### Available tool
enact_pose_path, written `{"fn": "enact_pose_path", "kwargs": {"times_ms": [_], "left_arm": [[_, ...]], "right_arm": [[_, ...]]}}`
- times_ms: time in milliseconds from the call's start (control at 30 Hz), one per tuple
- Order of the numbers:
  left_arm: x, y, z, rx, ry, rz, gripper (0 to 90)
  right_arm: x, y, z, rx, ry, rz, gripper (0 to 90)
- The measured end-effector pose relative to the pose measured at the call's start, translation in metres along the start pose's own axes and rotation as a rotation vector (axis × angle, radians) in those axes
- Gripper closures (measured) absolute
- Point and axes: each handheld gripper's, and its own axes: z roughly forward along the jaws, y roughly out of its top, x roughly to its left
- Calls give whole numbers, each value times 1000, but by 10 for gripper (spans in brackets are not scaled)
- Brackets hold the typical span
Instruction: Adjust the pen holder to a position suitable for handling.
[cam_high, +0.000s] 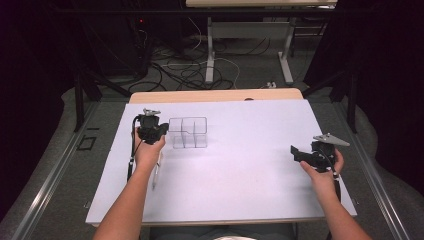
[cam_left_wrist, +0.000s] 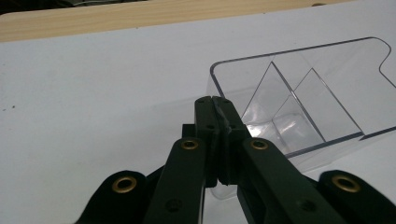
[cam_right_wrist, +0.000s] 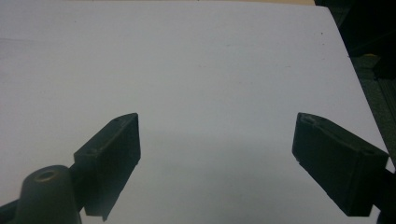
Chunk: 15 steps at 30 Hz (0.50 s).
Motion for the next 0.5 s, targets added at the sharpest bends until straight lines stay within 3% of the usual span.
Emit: {"fn": "enact_pose_path", "kwargs": {"times_ms": [500], "left_arm": [[-26,7,11,9,-29,10,899]], "right_arm": [[1,0,1,2,4,-7,151]]}}
